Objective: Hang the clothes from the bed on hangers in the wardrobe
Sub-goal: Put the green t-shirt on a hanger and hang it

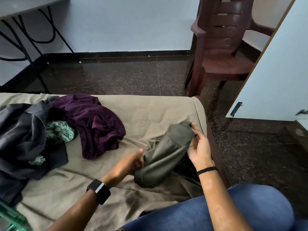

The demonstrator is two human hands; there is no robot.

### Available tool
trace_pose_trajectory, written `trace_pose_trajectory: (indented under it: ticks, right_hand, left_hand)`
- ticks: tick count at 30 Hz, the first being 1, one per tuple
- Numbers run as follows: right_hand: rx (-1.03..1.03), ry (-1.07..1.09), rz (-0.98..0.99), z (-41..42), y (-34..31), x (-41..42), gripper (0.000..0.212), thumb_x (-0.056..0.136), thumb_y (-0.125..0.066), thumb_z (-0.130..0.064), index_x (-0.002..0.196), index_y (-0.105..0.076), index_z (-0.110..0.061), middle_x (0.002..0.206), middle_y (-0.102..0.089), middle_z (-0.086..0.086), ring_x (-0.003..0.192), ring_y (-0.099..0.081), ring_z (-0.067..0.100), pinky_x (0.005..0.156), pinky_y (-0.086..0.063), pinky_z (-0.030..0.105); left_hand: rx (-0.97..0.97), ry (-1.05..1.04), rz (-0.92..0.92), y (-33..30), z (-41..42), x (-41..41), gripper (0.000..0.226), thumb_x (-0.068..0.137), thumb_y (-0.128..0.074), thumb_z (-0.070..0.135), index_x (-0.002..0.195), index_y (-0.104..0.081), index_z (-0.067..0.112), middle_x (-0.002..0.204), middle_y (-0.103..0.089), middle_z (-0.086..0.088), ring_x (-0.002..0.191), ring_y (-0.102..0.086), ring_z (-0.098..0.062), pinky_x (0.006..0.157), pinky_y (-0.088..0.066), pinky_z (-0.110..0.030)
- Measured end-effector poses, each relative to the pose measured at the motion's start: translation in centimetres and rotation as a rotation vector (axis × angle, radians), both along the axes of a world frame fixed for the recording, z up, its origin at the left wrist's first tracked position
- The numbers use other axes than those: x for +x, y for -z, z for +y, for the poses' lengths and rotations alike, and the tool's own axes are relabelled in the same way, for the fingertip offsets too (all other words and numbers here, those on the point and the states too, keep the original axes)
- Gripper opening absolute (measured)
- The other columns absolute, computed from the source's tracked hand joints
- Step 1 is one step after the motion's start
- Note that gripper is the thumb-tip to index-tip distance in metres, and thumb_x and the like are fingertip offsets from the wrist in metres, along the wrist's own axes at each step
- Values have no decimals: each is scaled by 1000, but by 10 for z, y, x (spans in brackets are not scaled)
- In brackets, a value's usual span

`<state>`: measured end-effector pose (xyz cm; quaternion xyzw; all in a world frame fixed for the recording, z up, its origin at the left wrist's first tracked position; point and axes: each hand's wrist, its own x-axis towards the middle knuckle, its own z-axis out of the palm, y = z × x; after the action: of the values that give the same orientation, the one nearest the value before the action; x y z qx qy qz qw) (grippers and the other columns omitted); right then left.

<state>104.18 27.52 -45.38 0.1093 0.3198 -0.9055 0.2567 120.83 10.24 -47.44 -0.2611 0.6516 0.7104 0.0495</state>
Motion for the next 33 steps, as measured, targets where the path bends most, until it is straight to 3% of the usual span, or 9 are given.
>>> trace_pose_trajectory:
  ticks: [5, 8, 11, 14, 18, 20, 25, 30, 33]
  right_hand:
    - [181, -87, 57, -2, 2, 2, 21, 93, -51, -5, 95, -71, -13, 112, -67, 12, 121, -56, 28, 111, -37, 39]
    - [152, -166, 101, -1, 0, 6, 22, 93, -50, -7, 97, -71, -13, 97, -72, 7, 106, -63, 25, 103, -44, 36]
    - [88, -217, 109, 0, 0, 9, 23, 93, -49, -6, 99, -70, -12, 91, -73, 8, 91, -68, 21, 93, -49, 34]
    - [22, -216, 82, 1, -1, 9, 23, 95, -46, -4, 102, -67, -11, 88, -74, 7, 83, -71, 17, 79, -57, 27]
    - [5, -66, 59, 6, -1, 2, 23, 97, -46, -5, 100, -66, -14, 88, -73, 1, 79, -69, 8, 81, -52, 19]
    - [16, -22, 100, 8, -1, 0, 21, 97, -46, -3, 101, -65, -12, 89, -72, 2, 79, -68, 9, 85, -52, 21]
    - [91, -61, 281, 3, -4, 9, 25, 94, -46, 8, 107, -60, -7, 94, -71, 10, 84, -69, 17, 76, -57, 24]
    - [997, 199, 934, 2, -6, 21, 23, 91, -57, -1, 110, -61, -11, 113, -59, 4, 107, -57, 16, 94, -43, 18]
    - [1143, 335, 1091, 4, -6, 35, 20, 94, -55, -9, 112, -61, -14, 109, -48, 1, 94, -51, 9, 79, -37, 3]
  left_hand:
    - [-637, 209, -44, 4, -3, -13, 15, 91, -63, 20, 92, -48, 21, 72, -58, 1, 50, -58, -10, 46, -48, -23]
    - [-718, 177, 151, -10, 5, -31, 55, 83, -71, 28, 124, -38, 40, 108, -50, 16, 94, -56, 0, 76, -46, -12]
    - [-514, 301, 218, -27, 16, -49, 70, 80, -72, 19, 135, -34, 39, 118, -54, 11, 109, -56, -1, 92, -49, -23]
    - [-469, 384, 170, -42, 24, -61, 40, 84, -69, 6, 121, -57, 16, 107, -68, -19, 99, -66, -32, 91, -51, -51]
    - [-337, 298, 188, -61, 25, -60, 15, 89, -64, 3, 102, -58, 0, 97, -69, -16, 85, -64, -29, 71, -54, -38]
    - [-201, 216, 198, -71, 21, -60, 13, 91, -59, 1, 101, -51, 1, 93, -60, -17, 77, -49, -26, 56, -36, -30]
    - [244, 216, 270, -91, 18, -63, 51, 93, -45, -10, 135, -49, 18, 91, -54, -18, 69, -55, -17, 58, -46, -23]
    - [468, 76, 391, -108, 24, -73, 37, 93, -40, -9, 115, -63, 10, 82, -66, -10, 71, -67, -15, 70, -57, -23]
    - [543, 76, 433, -116, 26, -80, 34, 91, -38, -5, 109, -64, 7, 83, -66, -7, 67, -65, -14, 65, -56, -24]
